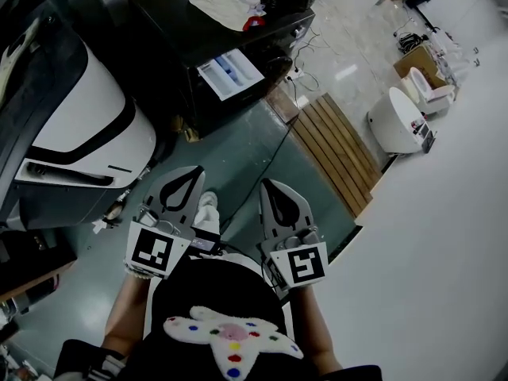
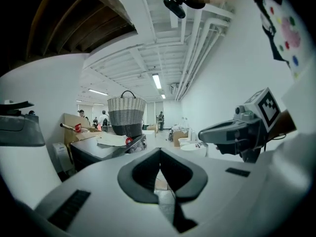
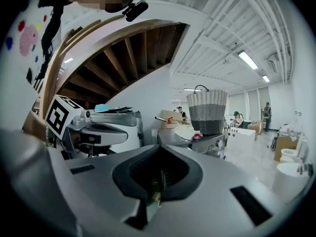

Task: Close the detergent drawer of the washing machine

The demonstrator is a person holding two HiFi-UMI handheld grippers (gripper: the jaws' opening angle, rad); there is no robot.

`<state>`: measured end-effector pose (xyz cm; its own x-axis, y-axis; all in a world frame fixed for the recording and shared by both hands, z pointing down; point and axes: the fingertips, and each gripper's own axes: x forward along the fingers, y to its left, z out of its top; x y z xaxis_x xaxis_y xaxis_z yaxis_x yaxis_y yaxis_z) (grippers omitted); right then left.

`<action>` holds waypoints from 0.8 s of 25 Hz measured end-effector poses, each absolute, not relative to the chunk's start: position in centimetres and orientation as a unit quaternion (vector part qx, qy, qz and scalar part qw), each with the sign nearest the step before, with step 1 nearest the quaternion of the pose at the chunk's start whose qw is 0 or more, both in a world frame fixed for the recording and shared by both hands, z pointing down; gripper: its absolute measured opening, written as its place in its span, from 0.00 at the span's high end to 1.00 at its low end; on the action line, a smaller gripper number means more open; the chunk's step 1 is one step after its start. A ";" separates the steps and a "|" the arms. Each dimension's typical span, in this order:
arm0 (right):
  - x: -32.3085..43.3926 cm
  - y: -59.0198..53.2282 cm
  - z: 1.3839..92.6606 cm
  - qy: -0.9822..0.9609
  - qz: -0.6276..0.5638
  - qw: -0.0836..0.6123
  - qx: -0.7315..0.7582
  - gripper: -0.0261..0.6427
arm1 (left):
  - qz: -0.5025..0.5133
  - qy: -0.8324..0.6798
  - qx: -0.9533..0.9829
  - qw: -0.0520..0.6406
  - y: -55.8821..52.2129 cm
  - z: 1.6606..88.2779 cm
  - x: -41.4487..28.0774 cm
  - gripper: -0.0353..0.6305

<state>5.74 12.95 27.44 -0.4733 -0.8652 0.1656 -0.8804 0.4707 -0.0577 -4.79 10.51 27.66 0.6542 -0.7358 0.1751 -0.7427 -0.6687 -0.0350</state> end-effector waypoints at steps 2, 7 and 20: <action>5.8 10.6 27.3 -0.852 0.068 0.056 0.516 0.96 | 0.088 -0.403 0.911 0.019 8.1 27.6 -4.8 0.93; 5.4 5.6 27.3 -0.847 0.069 0.060 0.523 0.96 | 0.083 -0.395 0.915 0.014 2.8 27.3 -5.2 0.93; 4.2 -1.5 27.8 -0.840 0.077 0.071 0.532 0.96 | 0.087 -0.383 0.920 0.010 -4.5 27.8 -6.3 0.93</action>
